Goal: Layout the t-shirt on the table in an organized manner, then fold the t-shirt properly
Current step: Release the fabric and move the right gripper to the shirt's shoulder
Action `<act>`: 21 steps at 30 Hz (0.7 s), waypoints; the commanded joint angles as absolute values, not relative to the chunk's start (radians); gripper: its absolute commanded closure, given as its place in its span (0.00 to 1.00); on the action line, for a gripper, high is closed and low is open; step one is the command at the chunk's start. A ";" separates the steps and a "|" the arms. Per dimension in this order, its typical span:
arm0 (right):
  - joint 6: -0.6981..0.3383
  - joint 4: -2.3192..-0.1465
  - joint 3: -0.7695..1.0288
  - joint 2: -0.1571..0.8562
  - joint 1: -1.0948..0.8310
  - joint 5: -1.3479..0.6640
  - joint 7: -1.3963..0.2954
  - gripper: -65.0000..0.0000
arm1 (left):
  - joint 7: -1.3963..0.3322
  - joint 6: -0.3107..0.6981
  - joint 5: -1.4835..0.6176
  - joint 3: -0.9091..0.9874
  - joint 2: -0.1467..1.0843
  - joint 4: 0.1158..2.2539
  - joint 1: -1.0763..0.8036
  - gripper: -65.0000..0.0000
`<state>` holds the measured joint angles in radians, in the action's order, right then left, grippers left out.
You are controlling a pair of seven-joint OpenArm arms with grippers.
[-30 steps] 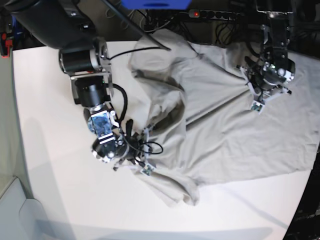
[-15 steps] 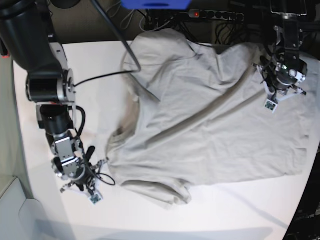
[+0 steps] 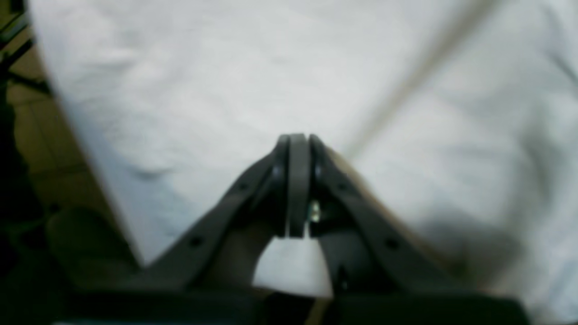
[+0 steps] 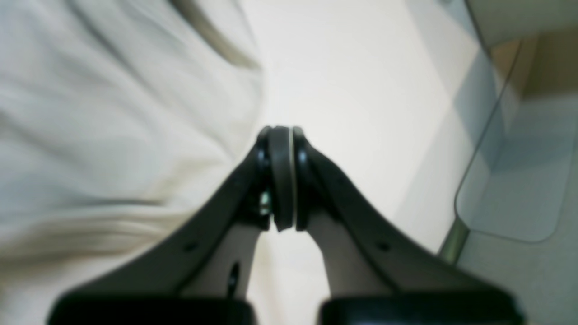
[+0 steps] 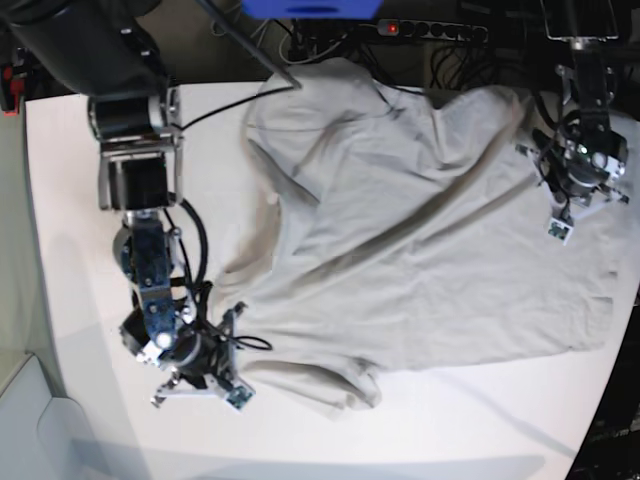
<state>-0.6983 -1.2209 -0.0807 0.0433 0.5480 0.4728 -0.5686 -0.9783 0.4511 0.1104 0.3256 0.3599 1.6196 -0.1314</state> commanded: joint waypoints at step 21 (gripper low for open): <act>-0.698 -2.008 -0.077 -0.001 -0.097 0.483 -1.086 1.00 | -0.885 0.447 0.117 0.323 0.338 1.310 0.162 1.00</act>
<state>-0.7029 -1.9900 -0.0788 0.0025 -0.1066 0.4786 -1.0924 -0.8787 0.4526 0.1085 0.3183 0.3191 1.2972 0.1501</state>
